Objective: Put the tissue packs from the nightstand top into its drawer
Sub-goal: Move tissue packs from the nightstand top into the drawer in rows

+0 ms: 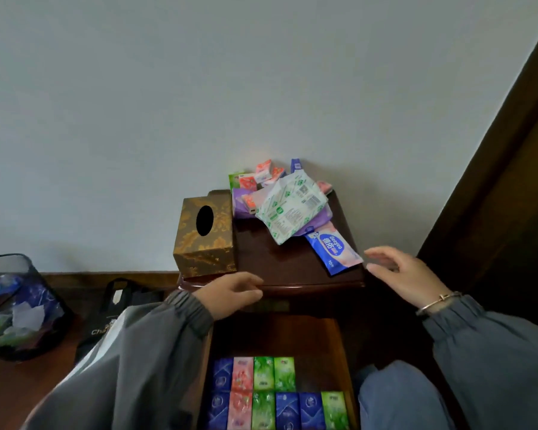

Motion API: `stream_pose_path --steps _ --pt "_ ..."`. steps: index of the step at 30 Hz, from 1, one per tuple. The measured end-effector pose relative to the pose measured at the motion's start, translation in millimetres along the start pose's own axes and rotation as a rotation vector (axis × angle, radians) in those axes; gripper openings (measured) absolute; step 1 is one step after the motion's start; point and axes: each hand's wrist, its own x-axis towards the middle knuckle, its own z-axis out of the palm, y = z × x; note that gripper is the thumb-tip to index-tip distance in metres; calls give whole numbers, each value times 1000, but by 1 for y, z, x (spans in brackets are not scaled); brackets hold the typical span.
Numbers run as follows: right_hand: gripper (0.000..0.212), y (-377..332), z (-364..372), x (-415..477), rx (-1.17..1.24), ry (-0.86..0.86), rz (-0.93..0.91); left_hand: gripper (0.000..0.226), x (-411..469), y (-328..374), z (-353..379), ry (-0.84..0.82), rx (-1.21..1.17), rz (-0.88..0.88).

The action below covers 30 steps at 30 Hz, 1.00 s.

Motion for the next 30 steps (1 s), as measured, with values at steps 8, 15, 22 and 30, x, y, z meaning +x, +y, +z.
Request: stream_pose_path --steps 8,15,22,30 --pt "72 34 66 112 -357 118 98 63 139 58 -34 483 323 66" --pt "75 70 112 129 -406 214 100 83 217 43 -28 491 468 -67" --pt "78 82 120 131 -415 287 79 36 227 44 -48 534 184 73" --pt "76 81 121 131 -429 308 76 12 188 38 -166 985 -5 127"
